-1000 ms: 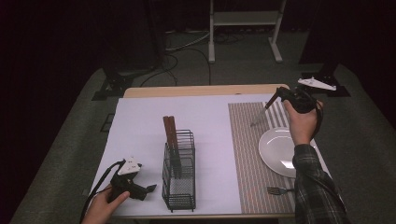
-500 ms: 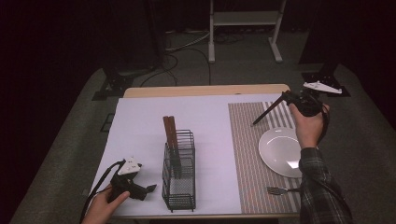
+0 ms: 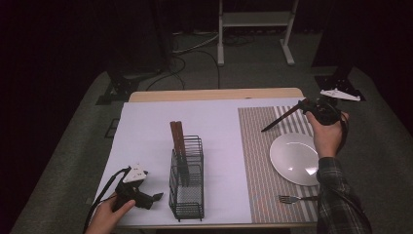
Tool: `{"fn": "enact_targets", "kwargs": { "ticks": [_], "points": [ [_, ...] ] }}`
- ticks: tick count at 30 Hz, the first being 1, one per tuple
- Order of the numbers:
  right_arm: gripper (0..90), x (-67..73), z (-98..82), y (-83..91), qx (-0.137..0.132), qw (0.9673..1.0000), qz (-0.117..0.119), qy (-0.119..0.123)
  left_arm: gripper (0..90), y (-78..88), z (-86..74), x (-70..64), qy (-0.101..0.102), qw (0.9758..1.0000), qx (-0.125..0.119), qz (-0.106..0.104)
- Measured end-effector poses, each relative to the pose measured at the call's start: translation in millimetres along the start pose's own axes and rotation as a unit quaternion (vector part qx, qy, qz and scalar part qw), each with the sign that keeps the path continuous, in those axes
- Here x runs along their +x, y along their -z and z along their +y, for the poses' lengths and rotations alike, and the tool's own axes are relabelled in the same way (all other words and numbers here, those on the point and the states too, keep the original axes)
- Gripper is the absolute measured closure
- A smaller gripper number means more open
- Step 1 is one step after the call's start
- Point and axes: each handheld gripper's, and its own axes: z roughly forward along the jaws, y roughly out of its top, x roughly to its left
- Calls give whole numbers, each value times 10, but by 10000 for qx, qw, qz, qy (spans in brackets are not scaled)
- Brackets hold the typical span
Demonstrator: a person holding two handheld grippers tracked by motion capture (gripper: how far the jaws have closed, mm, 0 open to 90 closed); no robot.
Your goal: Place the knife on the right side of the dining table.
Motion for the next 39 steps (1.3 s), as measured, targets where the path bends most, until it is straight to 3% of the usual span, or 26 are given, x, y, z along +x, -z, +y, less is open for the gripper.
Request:
{"fn": "enact_targets", "kwargs": {
  "ticks": [22,39],
  "points": [
    [514,-228,-221,-57,300,9993,-211,-108,0,0,0,0,-2,10000,1,0],
    [454,-357,-372,-134,468,9979,-272,-346,0,0,0,0,-5,10000,4,1]
  ]
}}
